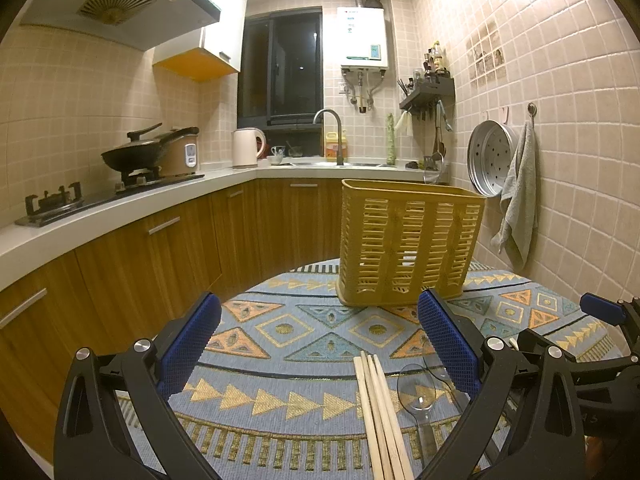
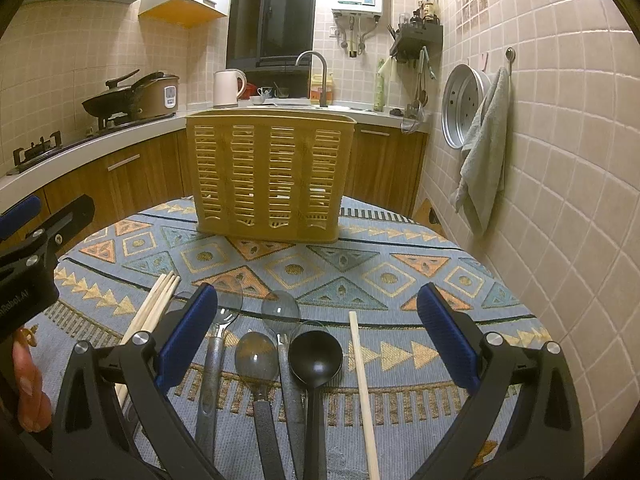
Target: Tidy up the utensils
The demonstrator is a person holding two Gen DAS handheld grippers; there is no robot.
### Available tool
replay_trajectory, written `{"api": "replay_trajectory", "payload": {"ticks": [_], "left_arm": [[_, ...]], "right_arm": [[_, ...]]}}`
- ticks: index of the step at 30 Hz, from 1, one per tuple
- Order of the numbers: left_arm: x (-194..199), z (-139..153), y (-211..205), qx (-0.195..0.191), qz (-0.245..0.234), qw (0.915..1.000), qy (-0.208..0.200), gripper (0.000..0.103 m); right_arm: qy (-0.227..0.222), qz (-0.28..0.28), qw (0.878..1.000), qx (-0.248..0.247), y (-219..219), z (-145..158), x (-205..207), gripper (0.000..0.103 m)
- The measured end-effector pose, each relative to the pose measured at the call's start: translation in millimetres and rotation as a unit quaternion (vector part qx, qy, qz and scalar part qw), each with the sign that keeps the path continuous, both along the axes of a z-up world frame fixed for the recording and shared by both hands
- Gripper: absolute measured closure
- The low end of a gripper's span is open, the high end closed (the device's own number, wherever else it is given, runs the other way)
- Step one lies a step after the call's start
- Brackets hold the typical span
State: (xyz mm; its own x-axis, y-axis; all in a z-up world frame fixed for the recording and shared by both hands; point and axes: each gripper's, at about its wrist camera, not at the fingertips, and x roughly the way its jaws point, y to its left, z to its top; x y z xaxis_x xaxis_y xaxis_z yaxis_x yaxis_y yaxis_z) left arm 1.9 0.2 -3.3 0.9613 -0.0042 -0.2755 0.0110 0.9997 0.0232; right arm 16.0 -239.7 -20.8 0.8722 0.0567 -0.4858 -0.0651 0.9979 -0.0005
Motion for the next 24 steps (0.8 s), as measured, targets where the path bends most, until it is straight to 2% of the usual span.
{"api": "replay_trajectory", "payload": {"ticks": [24], "left_arm": [[0.1,-0.1,0.0,-0.001,0.0,1.0,0.001,0.008]], "right_arm": [[0.001,0.0,1.0,-0.002,0.8,0.3,0.8,0.008]]}}
